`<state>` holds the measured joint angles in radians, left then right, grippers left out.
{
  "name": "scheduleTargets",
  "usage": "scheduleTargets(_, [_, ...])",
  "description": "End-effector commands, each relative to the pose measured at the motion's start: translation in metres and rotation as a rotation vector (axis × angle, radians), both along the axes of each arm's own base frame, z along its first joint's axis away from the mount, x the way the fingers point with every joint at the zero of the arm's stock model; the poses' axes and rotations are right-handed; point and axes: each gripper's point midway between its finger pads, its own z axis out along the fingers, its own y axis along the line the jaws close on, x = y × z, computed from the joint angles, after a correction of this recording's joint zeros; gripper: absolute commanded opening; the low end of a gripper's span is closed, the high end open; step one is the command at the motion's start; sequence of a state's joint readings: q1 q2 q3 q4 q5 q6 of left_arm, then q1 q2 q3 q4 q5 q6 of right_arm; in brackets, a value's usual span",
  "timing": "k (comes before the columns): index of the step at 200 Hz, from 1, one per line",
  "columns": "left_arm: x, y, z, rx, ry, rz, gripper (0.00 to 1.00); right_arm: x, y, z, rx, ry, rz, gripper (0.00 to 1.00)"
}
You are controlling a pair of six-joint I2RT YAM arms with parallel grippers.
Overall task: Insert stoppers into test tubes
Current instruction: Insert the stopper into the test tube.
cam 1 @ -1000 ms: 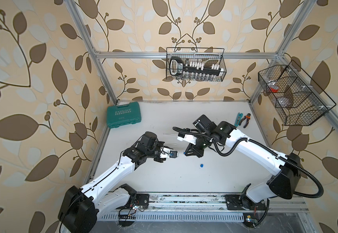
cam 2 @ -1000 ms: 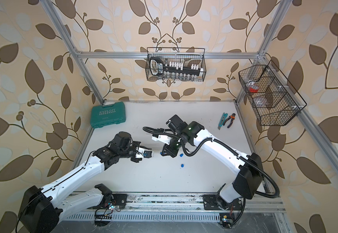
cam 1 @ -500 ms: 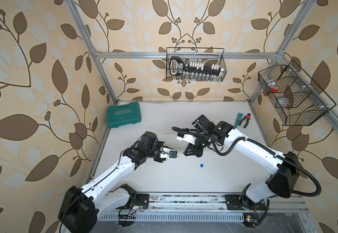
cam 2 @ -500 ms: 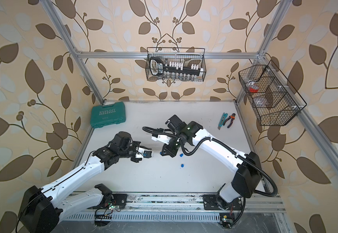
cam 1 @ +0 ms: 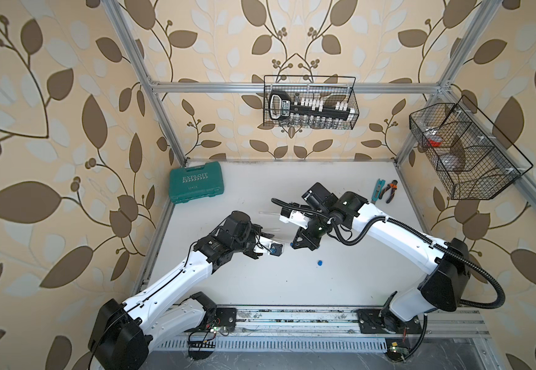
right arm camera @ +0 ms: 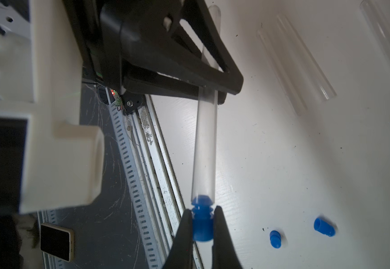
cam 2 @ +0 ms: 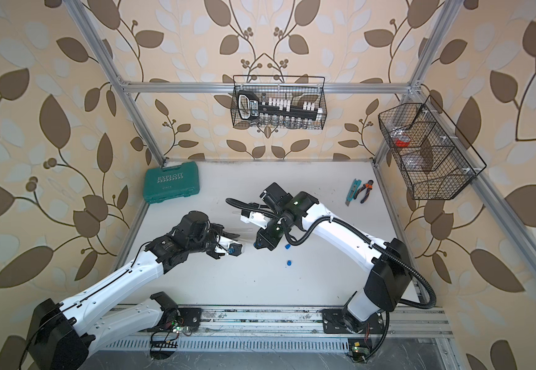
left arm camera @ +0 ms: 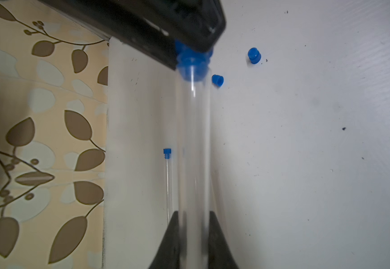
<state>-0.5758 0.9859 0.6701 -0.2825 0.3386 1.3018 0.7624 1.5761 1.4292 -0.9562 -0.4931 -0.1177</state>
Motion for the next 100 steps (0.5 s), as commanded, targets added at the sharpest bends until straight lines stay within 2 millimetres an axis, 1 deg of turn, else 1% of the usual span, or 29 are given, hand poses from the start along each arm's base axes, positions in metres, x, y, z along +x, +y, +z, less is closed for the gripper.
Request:
scheduleTargets(1, [-0.031, -0.034, 0.039, -0.132, -0.055, -0.222, 0.00, 0.030, 0.039, 0.045, 0.206, -0.135, -0.018, 0.05])
scheduleTargets(29, [-0.043, -0.043, 0.042, -0.154, -0.038, -0.274, 0.00, 0.030, 0.050, 0.056, 0.274, -0.148, -0.003, 0.04])
scheduleTargets(66, [-0.050, -0.054, 0.057, -0.211, -0.037, -0.314, 0.00, 0.036, 0.061, 0.063, 0.329, -0.132, -0.029, 0.03])
scheduleTargets(100, [-0.060, -0.059, 0.059, -0.214, -0.040, -0.363, 0.00, 0.036, 0.071, 0.069, 0.386, -0.107, -0.028, 0.03])
